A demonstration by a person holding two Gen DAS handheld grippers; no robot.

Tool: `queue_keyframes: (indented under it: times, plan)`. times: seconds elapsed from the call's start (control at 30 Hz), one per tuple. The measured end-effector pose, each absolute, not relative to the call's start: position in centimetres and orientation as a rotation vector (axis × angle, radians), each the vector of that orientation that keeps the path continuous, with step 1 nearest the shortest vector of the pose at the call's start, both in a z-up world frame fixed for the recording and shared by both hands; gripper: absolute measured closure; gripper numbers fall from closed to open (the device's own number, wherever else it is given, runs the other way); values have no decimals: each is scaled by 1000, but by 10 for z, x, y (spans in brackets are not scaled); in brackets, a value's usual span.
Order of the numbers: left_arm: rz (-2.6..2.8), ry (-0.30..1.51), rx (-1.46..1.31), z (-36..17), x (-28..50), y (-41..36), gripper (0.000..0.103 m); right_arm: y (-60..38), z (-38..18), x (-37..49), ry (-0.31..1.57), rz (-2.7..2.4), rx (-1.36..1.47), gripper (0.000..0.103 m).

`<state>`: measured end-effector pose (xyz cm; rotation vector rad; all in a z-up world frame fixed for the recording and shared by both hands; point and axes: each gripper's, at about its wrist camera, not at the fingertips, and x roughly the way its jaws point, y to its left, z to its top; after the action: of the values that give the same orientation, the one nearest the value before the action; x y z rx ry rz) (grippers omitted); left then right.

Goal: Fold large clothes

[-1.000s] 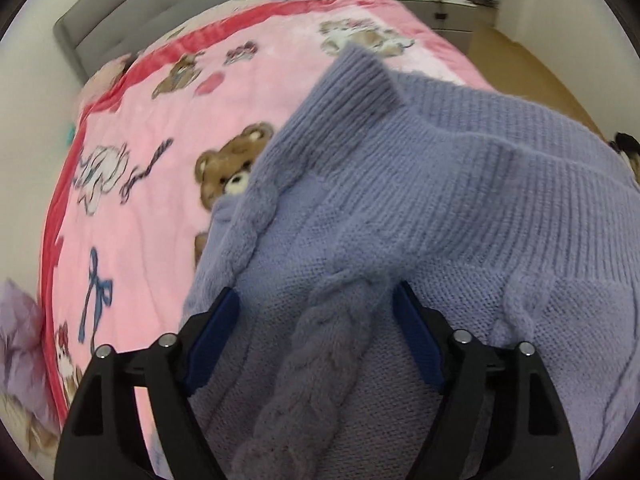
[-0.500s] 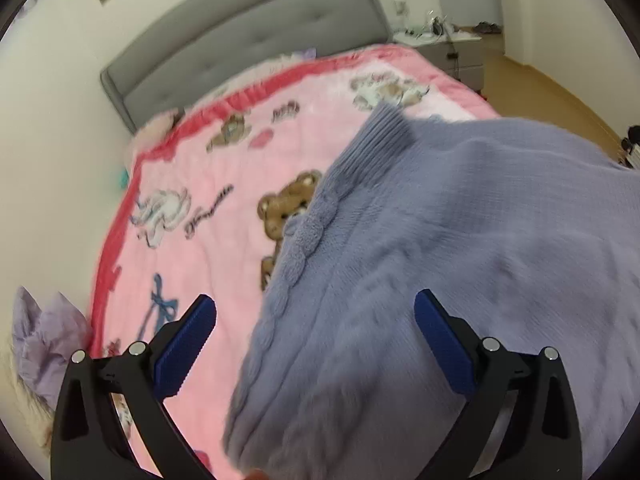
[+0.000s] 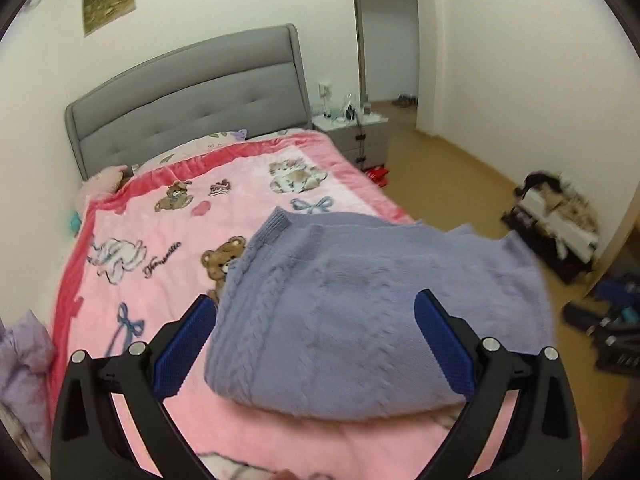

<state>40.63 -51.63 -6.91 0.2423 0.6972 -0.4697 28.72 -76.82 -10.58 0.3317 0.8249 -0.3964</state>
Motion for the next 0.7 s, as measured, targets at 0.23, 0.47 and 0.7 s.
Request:
queue_keyframes:
  times: [0.23, 0.47, 0.7]
  plan:
    - [-525, 729, 192, -41, 355, -501, 5, -726, -79, 241, 808, -411, 335, 8]
    - [-571, 686, 218, -17, 313, -500, 5, -700, -58, 212, 800, -446, 267, 8]
    - [-580, 693, 193, -8, 296, -496, 5, -689, -44, 186, 794, -472, 223, 8]
